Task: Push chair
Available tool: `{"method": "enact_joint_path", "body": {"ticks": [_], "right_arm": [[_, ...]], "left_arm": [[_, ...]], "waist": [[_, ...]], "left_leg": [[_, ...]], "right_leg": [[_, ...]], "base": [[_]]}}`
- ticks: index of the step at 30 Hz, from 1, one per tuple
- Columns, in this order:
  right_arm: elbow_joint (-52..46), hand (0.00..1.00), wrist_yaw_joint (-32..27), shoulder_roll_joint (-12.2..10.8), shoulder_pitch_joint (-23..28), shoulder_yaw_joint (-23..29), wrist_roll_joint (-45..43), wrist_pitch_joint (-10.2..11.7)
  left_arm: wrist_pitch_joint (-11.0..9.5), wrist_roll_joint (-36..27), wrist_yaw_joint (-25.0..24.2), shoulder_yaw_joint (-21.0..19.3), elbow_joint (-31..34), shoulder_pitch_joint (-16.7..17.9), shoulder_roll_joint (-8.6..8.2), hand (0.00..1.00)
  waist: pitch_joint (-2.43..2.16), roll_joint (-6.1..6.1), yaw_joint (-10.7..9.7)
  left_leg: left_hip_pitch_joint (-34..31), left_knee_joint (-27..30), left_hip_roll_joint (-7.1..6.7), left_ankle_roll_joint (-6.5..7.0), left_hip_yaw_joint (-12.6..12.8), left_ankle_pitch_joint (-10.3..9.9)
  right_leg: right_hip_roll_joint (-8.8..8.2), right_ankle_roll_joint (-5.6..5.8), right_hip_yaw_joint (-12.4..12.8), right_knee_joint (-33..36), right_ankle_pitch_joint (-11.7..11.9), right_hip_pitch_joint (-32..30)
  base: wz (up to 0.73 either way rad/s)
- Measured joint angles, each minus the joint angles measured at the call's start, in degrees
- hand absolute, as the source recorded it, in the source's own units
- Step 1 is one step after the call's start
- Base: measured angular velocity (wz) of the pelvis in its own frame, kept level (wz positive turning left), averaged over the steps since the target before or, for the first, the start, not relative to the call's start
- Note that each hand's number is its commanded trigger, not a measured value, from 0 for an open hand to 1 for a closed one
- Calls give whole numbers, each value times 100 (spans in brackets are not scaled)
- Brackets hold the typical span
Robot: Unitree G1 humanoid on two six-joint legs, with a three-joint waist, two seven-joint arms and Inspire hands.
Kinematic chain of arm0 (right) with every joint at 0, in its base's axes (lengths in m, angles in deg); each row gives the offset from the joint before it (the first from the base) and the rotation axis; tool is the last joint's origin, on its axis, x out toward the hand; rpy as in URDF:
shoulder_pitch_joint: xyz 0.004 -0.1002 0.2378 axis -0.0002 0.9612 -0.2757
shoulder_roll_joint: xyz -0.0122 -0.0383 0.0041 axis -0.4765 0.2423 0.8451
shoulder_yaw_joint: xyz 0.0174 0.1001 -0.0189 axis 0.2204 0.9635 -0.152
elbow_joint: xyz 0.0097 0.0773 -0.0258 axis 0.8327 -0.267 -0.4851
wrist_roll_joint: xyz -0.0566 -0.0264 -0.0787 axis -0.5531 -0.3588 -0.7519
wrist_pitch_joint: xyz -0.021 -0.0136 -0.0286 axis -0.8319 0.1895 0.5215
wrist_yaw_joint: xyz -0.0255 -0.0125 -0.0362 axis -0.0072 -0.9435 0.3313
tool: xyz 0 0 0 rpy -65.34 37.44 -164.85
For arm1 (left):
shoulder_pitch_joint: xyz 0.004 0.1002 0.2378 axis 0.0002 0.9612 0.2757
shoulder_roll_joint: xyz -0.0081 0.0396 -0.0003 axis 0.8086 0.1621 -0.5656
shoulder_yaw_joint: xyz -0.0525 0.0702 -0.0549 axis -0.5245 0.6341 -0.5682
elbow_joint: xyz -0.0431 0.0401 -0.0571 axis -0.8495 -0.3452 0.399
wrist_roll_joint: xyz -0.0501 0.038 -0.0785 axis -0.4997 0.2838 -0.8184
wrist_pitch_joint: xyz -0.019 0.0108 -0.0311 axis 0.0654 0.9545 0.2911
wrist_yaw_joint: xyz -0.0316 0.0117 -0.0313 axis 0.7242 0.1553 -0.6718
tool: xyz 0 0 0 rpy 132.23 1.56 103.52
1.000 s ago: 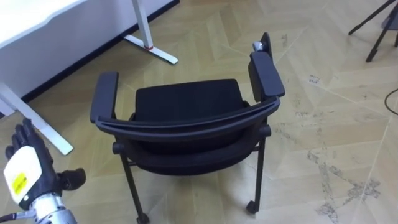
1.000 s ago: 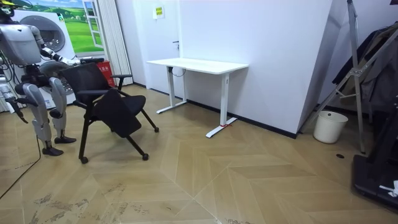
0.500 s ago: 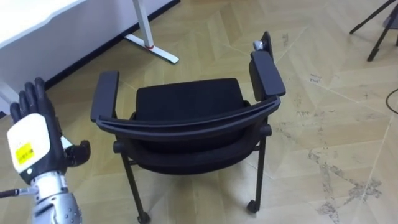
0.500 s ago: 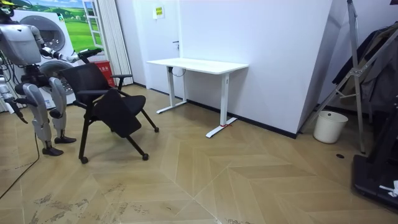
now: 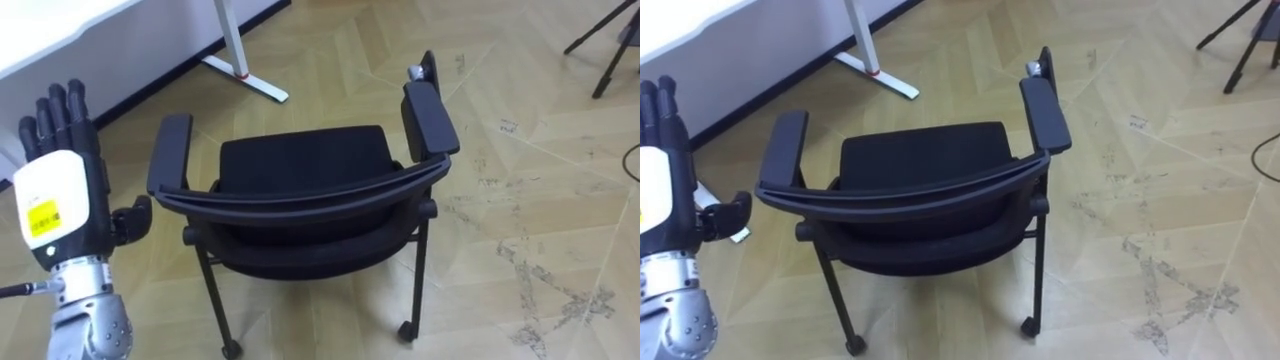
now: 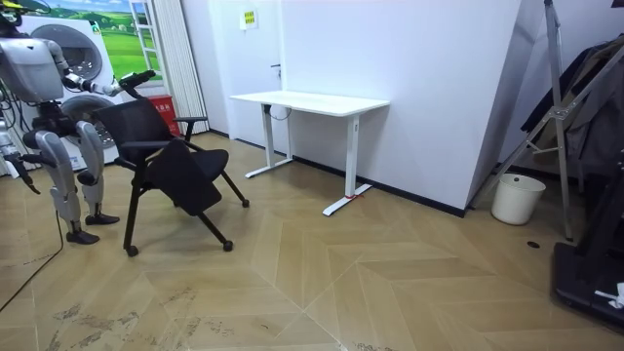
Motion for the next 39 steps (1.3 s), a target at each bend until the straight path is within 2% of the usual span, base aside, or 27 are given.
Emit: {"method": "enact_joint_path", "body": {"ticks": [2,6,8,10,14,20,25,31,34,37,39], "right_arm": [[35,0,0,-6,-32,-9,28,-8],[31,0,1,-4,-90,15,28,-1],[7,0,-14,-5,-107,11,27,7],[9,0,-48,-3,-105,12,22,6],[17,0,-109,-4,-136,10,28,5],[32,0,-183,21,-231,11,29,0],[29,0,-199,76,-223,12,29,-2],[29,0,-222,125,-259,-41,35,4],[30,0,-220,126,-278,-47,36,35],[35,0,-197,141,-333,-37,27,61],[54,0,-184,151,-378,-38,31,74]], "left_arm": [[69,66,-66,131,2,-1,34,0],[70,466,-232,191,40,-1,155,0],[198,563,-358,423,161,3,364,0],[265,659,-437,542,186,6,476,0],[472,667,-768,834,187,4,591,0],[524,669,-1325,1249,259,4,593,0],[520,670,-1606,1275,689,17,664,0],[586,670,-2092,1339,1022,29,880,0],[609,707,-2297,1387,1147,-3,949,0],[607,712,-2531,1504,1337,-16,1133,0],[608,707,-2618,1515,1344,-16,1179,0]], "waist": [[-5,16,-10],[-18,43,-56],[-32,72,-102],[-43,101,-103],[-51,163,-125],[-55,215,-278],[-60,224,-289],[-42,206,-294],[-23,248,-293],[16,316,-344],[27,351,-406]], "left_leg": [[-4,1,-2,0,0,0],[-13,-1,1,0,7,0],[-30,0,3,0,14,0],[-28,-1,2,0,22,0],[-72,0,-1,0,47,0],[-94,5,8,0,74,0],[-93,-2,15,0,139,1],[-111,-11,14,0,148,1],[-110,-12,13,0,149,1],[-110,-11,12,0,140,1],[-110,-12,14,-1,149,1]], "right_leg": [[-1,0,3,-6,0,-5],[0,0,29,-6,0,-39],[-1,-1,32,7,0,-59],[-1,-1,35,7,0,-59],[0,0,30,0,1,-69],[-1,-2,80,1,2,-100],[4,-8,166,14,6,-159],[1,-8,170,3,6,-158],[-2,-7,171,2,7,-157],[-12,-6,112,-2,8,-158],[-13,-6,100,-3,8,-160]], "base": [[0],[-2],[0],[0],[0],[-2],[-10],[-1],[0],[4],[4]]}}
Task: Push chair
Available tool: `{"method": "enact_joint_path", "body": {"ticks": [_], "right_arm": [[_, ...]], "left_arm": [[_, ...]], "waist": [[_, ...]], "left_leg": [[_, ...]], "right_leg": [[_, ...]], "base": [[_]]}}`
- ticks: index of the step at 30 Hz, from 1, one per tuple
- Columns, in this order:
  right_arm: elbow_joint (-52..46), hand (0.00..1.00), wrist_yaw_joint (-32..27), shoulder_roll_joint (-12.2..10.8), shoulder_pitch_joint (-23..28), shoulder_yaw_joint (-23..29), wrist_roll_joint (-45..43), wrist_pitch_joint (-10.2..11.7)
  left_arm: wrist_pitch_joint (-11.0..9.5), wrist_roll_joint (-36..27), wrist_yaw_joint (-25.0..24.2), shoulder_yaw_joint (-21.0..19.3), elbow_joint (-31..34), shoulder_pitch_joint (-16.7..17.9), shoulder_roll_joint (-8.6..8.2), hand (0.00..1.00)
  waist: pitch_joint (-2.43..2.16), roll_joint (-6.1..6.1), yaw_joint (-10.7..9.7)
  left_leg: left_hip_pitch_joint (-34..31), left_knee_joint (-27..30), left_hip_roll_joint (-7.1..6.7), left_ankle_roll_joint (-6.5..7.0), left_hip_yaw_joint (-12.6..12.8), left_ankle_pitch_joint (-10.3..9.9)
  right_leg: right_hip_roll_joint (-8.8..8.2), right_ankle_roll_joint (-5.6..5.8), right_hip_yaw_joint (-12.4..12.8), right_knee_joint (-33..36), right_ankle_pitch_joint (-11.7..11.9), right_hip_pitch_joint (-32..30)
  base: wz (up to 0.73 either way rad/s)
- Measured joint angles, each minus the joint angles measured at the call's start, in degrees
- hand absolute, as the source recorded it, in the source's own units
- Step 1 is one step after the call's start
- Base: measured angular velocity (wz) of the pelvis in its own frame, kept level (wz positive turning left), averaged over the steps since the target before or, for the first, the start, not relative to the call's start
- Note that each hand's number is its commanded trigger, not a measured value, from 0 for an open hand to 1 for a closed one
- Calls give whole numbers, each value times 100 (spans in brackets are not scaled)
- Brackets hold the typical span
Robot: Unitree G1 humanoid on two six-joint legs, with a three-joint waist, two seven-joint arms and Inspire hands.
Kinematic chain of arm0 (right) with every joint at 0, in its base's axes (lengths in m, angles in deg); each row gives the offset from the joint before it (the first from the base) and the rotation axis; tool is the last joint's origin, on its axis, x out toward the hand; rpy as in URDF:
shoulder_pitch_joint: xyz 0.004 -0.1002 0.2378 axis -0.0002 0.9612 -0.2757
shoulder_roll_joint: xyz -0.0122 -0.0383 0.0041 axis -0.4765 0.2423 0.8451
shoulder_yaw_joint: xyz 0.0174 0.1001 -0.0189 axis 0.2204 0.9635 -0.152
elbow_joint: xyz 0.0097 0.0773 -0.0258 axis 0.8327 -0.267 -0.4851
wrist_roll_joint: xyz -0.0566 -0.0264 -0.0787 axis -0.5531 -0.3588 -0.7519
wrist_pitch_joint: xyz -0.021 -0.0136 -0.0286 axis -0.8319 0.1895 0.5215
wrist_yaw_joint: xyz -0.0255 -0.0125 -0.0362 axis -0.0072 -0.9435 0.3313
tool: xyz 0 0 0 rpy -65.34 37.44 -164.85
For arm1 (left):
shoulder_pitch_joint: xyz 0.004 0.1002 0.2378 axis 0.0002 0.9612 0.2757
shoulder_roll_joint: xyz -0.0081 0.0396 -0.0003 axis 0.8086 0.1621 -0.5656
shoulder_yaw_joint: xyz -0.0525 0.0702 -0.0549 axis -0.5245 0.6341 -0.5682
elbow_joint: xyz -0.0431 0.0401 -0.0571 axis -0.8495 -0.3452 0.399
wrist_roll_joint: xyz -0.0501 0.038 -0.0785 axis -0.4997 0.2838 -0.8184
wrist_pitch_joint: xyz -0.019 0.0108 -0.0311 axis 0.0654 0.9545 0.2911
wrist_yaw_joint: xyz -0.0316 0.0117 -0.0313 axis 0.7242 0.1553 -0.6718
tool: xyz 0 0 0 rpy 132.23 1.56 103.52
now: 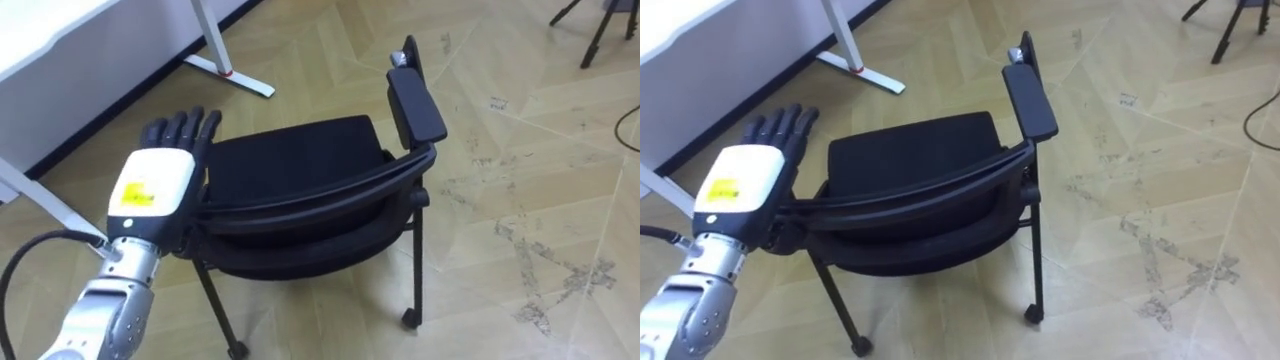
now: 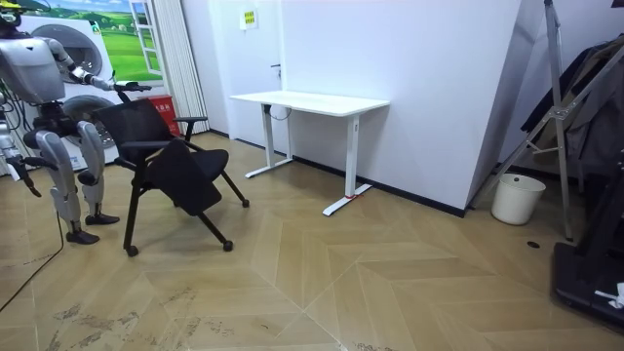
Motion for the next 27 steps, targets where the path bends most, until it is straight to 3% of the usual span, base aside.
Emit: {"method": "enact_joint_path", "body": {"ticks": [2,14,21,25,27], "right_arm": [[90,0,9,2,-66,3,16,1],[237,0,41,19,-129,2,218,5],[211,0,0,19,-178,-6,84,-9],[214,0,25,15,-196,-42,83,-8],[216,0,4,16,-173,-42,78,-9]], "left_arm": [[-18,-3,-91,0,26,-6,84,0],[1,-10,-471,29,67,-110,87,0],[93,-132,-624,65,7,-112,39,0],[109,-558,-760,206,-507,-110,-280,0],[55,-588,-692,180,-584,-150,-334,0]], "waist": [[-7,12,-40],[-5,23,-91],[31,-53,-171],[26,-110,-185],[3,-149,-165]], "left_leg": [[6,1,7,-1,-13,1],[1,0,-2,-1,-65,1],[1,0,3,-1,-48,0],[12,-4,7,-1,29,0],[21,-6,14,-1,54,1]], "right_leg": [[7,0,9,1,0,1],[1,-1,-18,3,1,3],[9,-2,15,13,1,-17],[19,-2,37,13,1,-12],[19,-4,56,15,2,-11]], "base": [[0],[0],[-1],[-2],[-6]]}}
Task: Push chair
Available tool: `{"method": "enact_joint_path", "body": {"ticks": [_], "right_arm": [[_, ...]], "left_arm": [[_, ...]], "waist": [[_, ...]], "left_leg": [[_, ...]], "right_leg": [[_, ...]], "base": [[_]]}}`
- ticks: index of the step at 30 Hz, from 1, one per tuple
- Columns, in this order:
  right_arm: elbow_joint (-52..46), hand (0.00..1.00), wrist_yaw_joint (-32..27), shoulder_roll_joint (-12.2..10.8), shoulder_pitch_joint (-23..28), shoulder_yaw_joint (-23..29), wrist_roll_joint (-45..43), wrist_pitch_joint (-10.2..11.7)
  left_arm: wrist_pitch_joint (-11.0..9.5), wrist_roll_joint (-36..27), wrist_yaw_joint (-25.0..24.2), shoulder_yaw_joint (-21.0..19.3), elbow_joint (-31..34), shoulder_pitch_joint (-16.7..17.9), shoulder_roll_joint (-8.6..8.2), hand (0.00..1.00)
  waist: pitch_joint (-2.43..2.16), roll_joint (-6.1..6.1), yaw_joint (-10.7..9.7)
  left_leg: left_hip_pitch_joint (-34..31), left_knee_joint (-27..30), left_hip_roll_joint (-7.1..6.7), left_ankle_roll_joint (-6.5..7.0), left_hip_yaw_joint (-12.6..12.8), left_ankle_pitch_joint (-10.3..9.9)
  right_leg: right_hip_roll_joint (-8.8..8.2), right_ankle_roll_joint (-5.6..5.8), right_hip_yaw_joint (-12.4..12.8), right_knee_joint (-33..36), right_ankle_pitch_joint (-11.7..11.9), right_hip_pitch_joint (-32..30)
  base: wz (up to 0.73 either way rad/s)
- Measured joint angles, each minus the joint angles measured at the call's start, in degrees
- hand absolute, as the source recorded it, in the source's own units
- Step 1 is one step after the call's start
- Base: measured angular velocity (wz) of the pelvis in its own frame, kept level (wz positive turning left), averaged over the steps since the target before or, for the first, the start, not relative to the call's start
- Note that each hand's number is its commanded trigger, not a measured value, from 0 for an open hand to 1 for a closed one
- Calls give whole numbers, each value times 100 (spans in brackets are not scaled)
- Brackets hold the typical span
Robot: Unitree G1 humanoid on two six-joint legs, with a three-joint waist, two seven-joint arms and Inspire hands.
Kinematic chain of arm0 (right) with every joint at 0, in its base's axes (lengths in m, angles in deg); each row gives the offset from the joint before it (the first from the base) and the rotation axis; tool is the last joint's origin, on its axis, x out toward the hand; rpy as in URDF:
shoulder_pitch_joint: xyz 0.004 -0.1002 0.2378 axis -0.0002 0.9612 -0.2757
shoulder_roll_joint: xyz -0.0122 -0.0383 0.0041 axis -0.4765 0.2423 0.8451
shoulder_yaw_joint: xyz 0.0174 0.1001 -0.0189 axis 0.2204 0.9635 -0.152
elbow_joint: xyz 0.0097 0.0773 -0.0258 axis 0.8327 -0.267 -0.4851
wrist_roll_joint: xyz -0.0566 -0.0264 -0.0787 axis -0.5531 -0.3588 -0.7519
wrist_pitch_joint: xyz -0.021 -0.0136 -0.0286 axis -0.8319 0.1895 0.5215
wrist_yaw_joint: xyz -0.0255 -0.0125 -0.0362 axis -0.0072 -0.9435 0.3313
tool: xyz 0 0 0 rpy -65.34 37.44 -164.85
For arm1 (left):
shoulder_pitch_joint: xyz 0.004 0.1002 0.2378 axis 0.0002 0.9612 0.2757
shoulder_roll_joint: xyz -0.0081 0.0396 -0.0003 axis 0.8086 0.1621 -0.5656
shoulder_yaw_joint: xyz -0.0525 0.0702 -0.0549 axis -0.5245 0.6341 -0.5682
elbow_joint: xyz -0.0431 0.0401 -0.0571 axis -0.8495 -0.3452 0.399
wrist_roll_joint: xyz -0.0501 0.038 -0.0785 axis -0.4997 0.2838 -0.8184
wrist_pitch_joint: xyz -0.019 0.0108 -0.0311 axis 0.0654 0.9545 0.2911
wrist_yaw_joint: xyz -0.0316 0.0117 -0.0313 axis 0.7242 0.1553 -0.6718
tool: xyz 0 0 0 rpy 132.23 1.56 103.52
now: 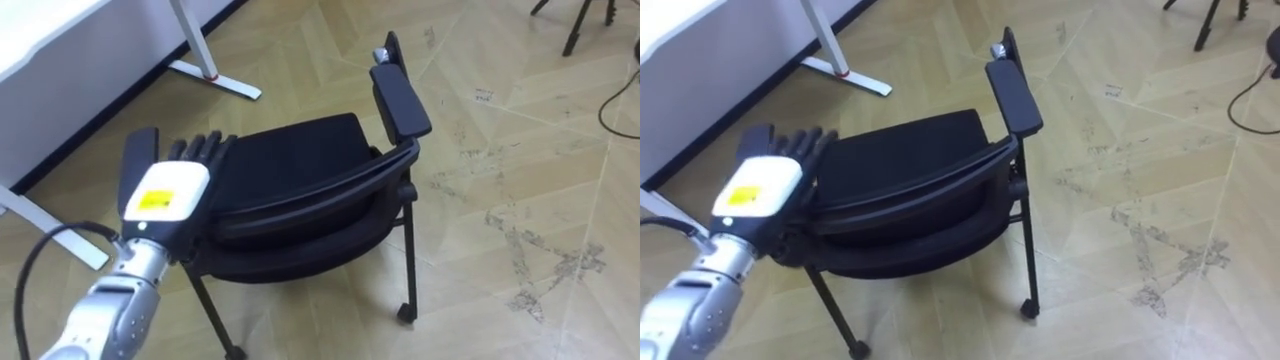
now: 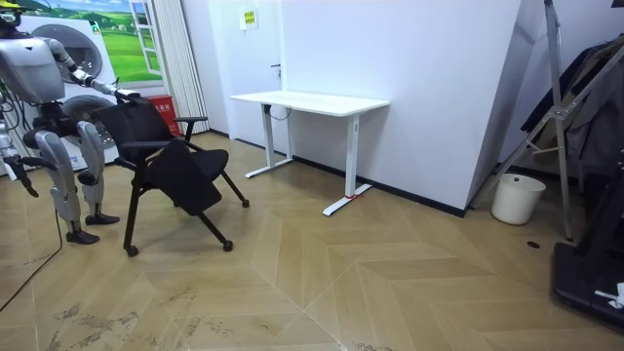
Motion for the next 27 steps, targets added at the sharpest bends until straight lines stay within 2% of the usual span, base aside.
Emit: {"method": "enact_joint_path", "body": {"ticks": [2,4,9,11,14,15,16,21,27], "right_arm": [[-14,0,-20,12,20,5,-10,5],[-41,0,-25,13,22,11,-47,6],[-72,0,-115,7,109,3,-143,-12],[-202,0,-189,3,230,-1,-137,-35],[-280,0,-219,-10,241,-22,-136,-55],[-286,0,-219,-9,241,-24,-135,-62],[-297,0,-217,-12,239,-27,-133,-64],[-463,0,-277,-15,236,-9,-157,-69],[-483,0,-275,-19,245,-9,-225,-71]], "left_arm": [[-173,5,254,-28,-440,-89,-11,0],[-240,5,404,-52,-706,-107,-43,0],[-263,5,603,-48,-1272,-316,-133,0],[-268,8,722,-96,-1535,-382,-289,0],[-276,6,819,-155,-1752,-492,-372,0],[-276,6,825,-167,-1802,-506,-400,9],[-273,6,825,-172,-1876,-585,-437,100],[-271,8,824,-215,-1950,-650,-507,100],[-271,16,824,-224,-1937,-625,-511,100]], "waist": [[-21,-37,31],[-41,-49,11],[-68,-90,-2],[-83,-115,22],[-98,-139,7],[-102,-145,8],[-111,-160,4],[-118,-171,10],[-121,-166,8]], "left_leg": [[104,-11,16,-1,138,1],[210,-25,16,-1,184,1],[324,-21,-16,-1,277,1],[407,-41,-10,-1,300,1],[449,-40,8,-1,339,1],[451,-41,15,-1,356,1],[464,-36,19,-1,362,1],[456,-23,20,-1,364,1],[473,-20,19,-1,365,1]], "right_leg": [[15,-3,106,11,2,45],[22,-6,147,3,4,132],[31,-6,251,7,4,205],[41,3,328,7,-7,228],[59,7,408,20,-4,232],[59,7,408,30,-4,239],[57,10,407,29,-2,259],[52,21,400,19,9,266],[52,18,387,1,9,301]], "base": [[-22],[-20],[-10],[-10],[-10],[0],[0],[0],[0]]}}
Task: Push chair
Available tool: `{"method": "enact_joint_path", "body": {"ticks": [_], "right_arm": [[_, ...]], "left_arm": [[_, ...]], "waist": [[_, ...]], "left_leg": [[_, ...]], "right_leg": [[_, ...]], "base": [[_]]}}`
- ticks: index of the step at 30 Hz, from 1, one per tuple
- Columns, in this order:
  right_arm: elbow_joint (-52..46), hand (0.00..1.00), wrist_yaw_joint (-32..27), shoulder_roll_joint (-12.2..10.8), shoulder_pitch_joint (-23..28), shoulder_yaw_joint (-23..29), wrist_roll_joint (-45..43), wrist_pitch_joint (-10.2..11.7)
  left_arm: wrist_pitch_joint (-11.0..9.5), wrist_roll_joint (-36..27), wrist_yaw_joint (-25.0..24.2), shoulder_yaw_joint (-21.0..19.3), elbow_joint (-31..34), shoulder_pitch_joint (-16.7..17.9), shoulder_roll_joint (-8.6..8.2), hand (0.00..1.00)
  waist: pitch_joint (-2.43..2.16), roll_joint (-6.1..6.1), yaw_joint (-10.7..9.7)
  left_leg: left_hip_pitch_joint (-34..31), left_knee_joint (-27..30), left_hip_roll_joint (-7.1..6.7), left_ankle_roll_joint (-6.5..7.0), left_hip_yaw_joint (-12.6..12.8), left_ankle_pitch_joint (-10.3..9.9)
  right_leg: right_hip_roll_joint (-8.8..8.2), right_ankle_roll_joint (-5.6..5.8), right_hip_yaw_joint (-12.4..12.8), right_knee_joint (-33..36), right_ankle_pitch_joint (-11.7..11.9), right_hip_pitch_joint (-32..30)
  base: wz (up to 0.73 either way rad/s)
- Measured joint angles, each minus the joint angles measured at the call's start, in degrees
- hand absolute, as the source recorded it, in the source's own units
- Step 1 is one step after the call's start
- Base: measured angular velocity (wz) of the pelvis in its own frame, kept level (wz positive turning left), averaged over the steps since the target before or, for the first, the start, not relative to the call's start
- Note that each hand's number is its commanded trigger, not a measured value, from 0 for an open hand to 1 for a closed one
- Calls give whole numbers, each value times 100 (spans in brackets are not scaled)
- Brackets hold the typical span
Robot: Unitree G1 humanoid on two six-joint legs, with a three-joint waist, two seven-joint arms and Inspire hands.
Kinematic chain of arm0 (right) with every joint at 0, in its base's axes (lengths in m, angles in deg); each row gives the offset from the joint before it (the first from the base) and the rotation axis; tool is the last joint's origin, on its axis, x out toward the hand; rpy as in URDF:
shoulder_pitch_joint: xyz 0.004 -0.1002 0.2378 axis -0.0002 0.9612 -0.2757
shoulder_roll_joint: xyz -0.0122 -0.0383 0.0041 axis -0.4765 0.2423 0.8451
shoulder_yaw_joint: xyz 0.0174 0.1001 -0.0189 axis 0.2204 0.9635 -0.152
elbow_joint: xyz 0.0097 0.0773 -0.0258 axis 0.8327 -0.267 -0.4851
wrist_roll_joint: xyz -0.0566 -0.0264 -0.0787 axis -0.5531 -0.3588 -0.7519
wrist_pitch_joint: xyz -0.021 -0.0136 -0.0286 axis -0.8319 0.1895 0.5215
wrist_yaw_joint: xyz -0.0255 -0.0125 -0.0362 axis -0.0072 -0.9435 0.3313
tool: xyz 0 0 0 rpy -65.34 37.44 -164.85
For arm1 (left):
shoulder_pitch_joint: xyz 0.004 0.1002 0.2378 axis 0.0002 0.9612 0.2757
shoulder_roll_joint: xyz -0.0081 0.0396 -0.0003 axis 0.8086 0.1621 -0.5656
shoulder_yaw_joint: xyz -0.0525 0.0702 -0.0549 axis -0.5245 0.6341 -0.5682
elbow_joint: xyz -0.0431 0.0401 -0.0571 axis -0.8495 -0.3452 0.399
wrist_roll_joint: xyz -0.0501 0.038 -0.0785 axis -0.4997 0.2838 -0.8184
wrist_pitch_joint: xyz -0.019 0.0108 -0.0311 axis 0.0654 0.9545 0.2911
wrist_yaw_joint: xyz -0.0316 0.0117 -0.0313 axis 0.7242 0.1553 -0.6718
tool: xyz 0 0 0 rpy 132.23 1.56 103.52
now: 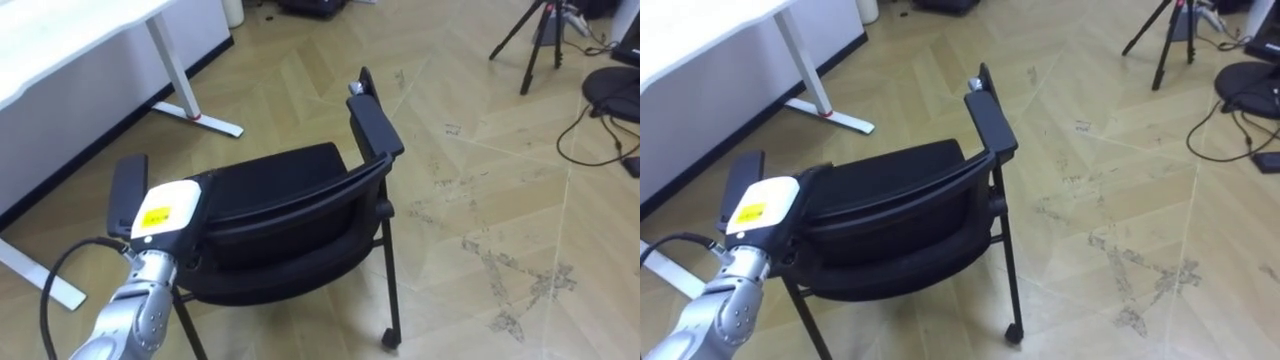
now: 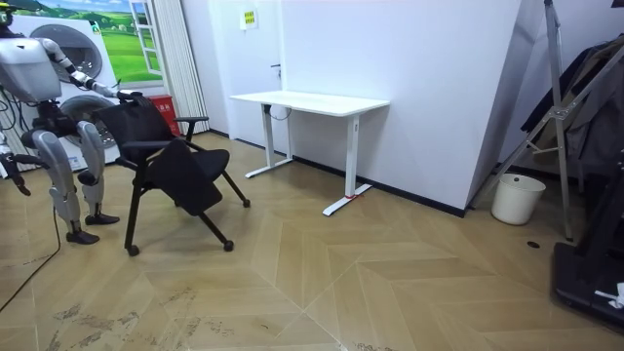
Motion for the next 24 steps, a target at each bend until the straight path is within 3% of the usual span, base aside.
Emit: {"method": "enact_joint_path", "body": {"ticks": [7,24], "right_arm": [[-6,0,-15,4,-3,3,-87,2],[-15,0,-211,12,-22,10,-482,7]], "left_arm": [[-1,193,-9,113,59,25,112,100],[-4,292,142,161,266,80,130,100]], "waist": [[1,0,-11],[10,-45,-1]], "left_leg": [[7,-1,-5,0,0,0],[-105,-3,-24,0,-11,0]], "right_leg": [[-10,-2,-14,-4,-1,15],[-58,15,-148,-7,-9,-40]], "base": [[0],[2]]}}
